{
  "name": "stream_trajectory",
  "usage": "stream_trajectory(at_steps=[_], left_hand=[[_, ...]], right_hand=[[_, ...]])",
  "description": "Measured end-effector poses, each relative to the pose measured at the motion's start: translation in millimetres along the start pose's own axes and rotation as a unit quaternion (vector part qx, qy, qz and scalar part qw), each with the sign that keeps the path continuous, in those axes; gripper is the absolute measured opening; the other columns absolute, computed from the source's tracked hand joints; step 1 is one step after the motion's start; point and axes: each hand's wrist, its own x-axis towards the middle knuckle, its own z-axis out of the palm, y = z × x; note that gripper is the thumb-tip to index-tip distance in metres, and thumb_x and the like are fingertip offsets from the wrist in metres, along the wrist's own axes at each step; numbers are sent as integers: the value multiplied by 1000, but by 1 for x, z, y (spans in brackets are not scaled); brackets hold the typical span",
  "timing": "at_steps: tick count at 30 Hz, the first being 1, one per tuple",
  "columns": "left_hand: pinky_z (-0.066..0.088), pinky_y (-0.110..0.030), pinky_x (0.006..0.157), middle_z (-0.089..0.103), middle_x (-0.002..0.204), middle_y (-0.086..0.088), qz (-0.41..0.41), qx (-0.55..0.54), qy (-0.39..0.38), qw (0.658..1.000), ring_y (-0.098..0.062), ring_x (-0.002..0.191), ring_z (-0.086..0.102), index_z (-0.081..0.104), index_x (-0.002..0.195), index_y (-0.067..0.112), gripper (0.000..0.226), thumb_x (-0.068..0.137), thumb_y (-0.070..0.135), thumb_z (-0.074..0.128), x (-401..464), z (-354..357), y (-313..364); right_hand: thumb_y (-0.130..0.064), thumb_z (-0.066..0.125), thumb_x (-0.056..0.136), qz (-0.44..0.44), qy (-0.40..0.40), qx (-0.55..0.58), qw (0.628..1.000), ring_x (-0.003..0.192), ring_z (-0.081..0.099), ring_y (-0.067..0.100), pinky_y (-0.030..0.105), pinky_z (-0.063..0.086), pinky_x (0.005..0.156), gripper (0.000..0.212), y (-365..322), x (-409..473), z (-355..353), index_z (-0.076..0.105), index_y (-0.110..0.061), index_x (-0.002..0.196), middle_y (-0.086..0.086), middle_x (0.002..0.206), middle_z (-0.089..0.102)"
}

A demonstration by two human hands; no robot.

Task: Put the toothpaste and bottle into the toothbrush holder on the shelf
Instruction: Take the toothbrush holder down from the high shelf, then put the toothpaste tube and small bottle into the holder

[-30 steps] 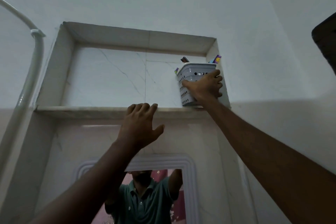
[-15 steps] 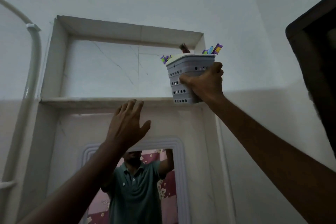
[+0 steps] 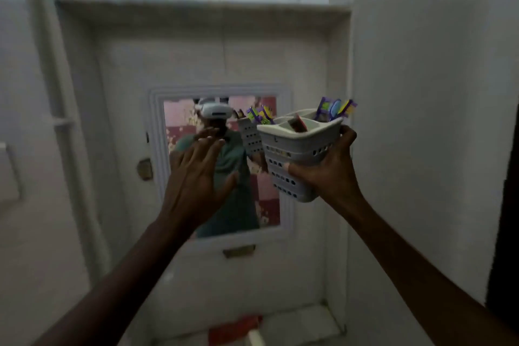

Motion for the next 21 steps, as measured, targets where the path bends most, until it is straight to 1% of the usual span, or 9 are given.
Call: stream_trajectory(at_steps=[2,4,6,9,10,11,15,19,21], left_hand=[[39,-44,108,49,148,-10,-25,-3,-34,999,-30,137,45,47,144,17,70,89,60,44,-37,19,-2],[40,-45,108,51,146,-14,-46,-13,-58,997,-32,135,47,48,143,13,72,89,60,44,-69,37,-4],[40,-46,109,52,145,-15,-64,-23,-83,994,-33,134,48,48,143,11,72,89,59,44,-100,55,-4],[39,-44,107,54,143,-15,-91,-35,-133,986,-33,132,51,49,142,11,71,88,57,45,-150,82,-8],[39,-44,107,55,142,-15,-101,-37,-153,982,-33,132,51,50,141,10,71,88,57,45,-167,92,-10],[39,-44,107,55,142,-16,-111,-37,-173,978,-34,133,51,51,141,10,71,88,57,44,-182,102,-12],[37,-44,109,53,145,-17,-159,-38,-250,954,-33,135,49,49,143,12,76,84,59,39,-235,130,-18],[41,-46,106,53,145,-16,-176,-41,-330,927,-34,133,50,48,144,13,69,86,51,48,-288,161,-16],[45,-47,101,56,140,-18,-178,-51,-360,914,-37,127,54,51,141,11,67,85,48,53,-311,176,-15]], right_hand=[[-51,84,50,31,-13,-9,999,117,65,18,25,56,91,106,24,-44,6,28,-14,132,3,133,59],[-53,85,51,47,-11,-30,998,115,66,20,36,58,92,106,47,-81,12,30,-14,133,3,131,62],[-54,84,50,73,-9,-47,996,120,64,24,39,56,95,111,70,-116,18,31,-13,138,5,135,61],[-57,81,48,117,-20,-50,992,132,56,24,18,42,106,123,103,-171,29,31,-6,150,10,145,55],[-58,79,48,136,-24,-54,989,134,54,25,14,36,107,126,115,-190,33,32,-2,151,14,146,53],[-59,77,48,154,-24,-62,986,135,53,29,14,34,107,126,126,-207,37,34,1,150,17,145,52],[-58,80,47,218,-26,-100,970,132,55,33,25,41,105,125,163,-268,43,33,2,146,17,141,52],[-52,88,48,274,-27,-124,953,126,59,35,26,44,98,120,191,-320,44,31,-4,142,16,136,56],[-59,86,48,298,-28,-138,944,122,61,36,27,44,95,118,201,-341,44,32,-4,138,17,133,58]])
